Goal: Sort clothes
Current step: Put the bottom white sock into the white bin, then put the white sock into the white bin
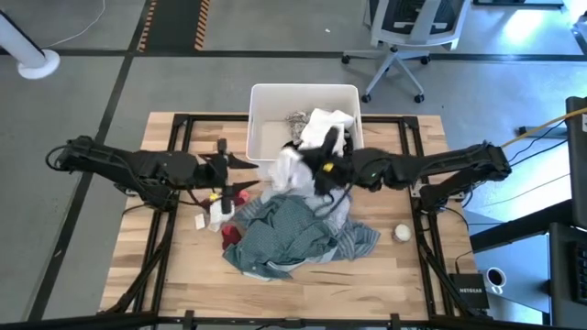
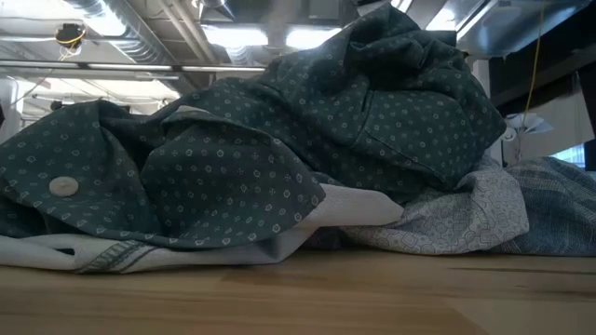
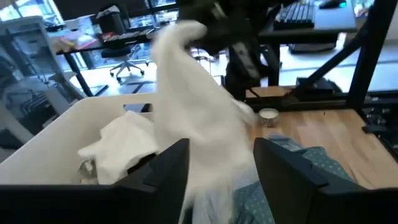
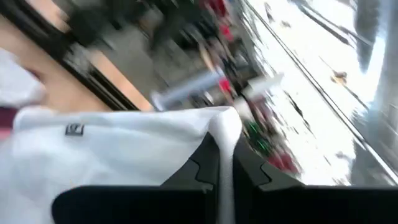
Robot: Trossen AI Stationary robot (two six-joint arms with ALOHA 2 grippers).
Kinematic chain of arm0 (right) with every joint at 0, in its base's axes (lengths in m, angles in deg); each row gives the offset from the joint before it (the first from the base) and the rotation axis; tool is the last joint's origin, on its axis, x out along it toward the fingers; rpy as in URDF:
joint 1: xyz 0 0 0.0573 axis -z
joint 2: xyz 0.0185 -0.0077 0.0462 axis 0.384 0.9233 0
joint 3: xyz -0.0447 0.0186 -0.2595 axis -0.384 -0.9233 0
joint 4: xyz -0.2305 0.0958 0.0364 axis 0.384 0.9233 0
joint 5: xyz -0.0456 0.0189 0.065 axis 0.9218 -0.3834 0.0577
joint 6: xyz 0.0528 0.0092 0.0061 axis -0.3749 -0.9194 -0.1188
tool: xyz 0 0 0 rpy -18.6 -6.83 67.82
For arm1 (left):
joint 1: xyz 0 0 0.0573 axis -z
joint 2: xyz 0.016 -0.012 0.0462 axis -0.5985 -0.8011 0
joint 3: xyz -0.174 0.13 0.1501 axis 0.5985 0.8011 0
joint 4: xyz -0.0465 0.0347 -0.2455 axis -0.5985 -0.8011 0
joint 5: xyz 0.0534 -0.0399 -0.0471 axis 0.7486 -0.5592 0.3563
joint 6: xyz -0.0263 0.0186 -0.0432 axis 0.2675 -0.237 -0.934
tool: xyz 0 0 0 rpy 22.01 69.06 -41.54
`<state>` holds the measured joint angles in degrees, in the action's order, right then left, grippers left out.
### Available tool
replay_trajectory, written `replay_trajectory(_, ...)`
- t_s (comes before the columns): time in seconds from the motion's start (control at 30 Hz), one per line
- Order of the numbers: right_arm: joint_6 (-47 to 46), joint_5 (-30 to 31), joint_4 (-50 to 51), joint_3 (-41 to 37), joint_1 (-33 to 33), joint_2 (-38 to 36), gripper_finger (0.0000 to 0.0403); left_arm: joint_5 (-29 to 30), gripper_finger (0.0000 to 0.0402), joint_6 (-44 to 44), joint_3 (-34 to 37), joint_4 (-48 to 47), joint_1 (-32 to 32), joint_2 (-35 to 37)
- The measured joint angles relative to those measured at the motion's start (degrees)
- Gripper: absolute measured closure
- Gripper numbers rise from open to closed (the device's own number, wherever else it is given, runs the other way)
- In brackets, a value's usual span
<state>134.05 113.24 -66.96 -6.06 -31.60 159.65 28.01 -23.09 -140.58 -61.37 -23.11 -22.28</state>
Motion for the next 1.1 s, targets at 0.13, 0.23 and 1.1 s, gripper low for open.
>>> replay_trajectory(0.13, 1.42, 4.67, 1.33, 0.07, 2.83, -2.93, 0.0385, 0.18, 0.0212, -4.99, 0.0, -7.54, 0.02, 2.25)
replay_trajectory(0.23, 1.34, 5.85, 3.6, 0.07, 6.03, -4.02, 0.0376, 0.15, 0.0213, -9.17, 0.04, -14.39, 0.02, 2.84)
replay_trajectory(1.1, -14.31, 1.28, 30.26, 0.04, 20.57, -5.47, 0.0151, -5.54, 0.0233, -49.83, 12.98, -42.43, 1.74, -2.16)
